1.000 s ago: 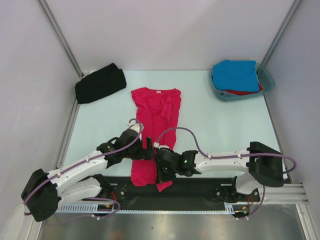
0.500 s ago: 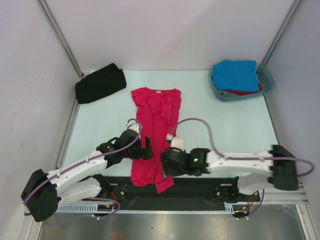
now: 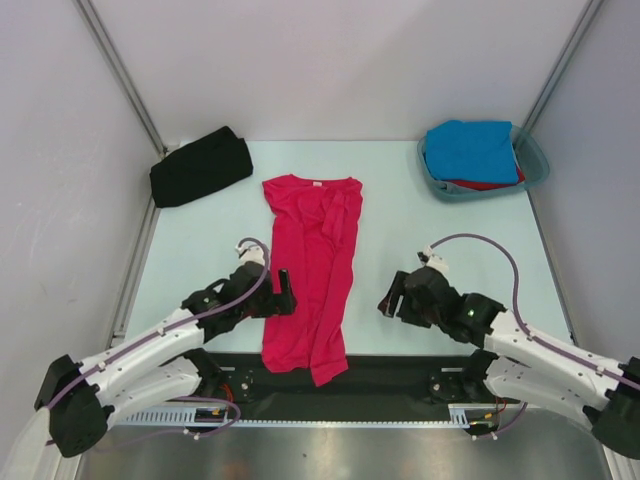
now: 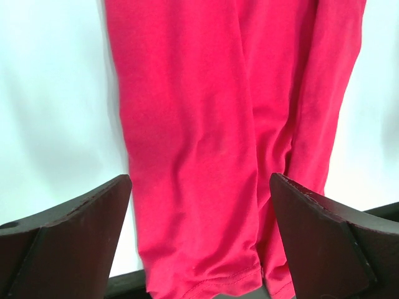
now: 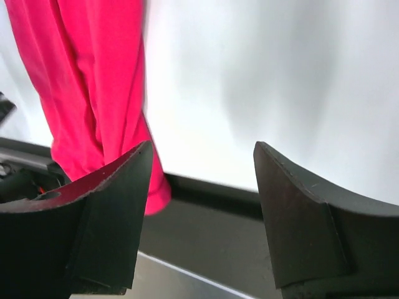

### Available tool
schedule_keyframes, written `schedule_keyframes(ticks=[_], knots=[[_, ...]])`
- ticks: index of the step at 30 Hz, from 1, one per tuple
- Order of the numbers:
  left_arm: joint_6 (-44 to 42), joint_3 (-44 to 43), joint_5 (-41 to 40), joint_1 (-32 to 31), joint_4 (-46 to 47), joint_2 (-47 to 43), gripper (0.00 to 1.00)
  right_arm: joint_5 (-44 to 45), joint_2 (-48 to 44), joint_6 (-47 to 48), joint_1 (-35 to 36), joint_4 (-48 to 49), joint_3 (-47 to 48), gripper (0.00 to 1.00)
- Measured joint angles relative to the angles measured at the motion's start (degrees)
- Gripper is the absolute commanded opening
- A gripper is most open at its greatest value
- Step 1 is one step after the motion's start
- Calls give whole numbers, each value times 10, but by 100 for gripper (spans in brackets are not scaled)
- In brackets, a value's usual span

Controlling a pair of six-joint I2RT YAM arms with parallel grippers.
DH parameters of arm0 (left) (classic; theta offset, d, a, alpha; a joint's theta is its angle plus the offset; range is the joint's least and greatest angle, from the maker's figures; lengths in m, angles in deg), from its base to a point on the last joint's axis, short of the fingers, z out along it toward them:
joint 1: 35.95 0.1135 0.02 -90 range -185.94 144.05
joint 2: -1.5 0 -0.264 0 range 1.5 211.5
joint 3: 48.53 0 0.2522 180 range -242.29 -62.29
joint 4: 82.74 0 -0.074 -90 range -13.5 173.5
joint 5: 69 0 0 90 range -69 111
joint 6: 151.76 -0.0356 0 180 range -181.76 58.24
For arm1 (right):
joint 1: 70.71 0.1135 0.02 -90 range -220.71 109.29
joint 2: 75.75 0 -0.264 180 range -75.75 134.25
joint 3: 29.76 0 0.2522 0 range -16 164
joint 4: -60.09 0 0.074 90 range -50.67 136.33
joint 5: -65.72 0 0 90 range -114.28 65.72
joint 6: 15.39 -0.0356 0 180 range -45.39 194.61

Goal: Fold and stack the t-shirts
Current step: Fold the tshirt

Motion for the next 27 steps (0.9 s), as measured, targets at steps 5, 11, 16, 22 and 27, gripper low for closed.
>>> schedule_keyframes(ticks=[5,11,16,22,27], knots=[[-28,-30,18,0,34,69,100,-59,104,65,-107,83,20,69],[-84,-140,104,1,121,251,100,-98,235,131,-139,137,105,68],[-108,-195,163,9,195,355,100,-116,257,162,-153,163,128,68],[-108,-200,231,50,266,415,85,-133,256,179,-193,163,128,68],[-91,-202,277,83,320,450,71,-146,242,188,-222,160,128,67]])
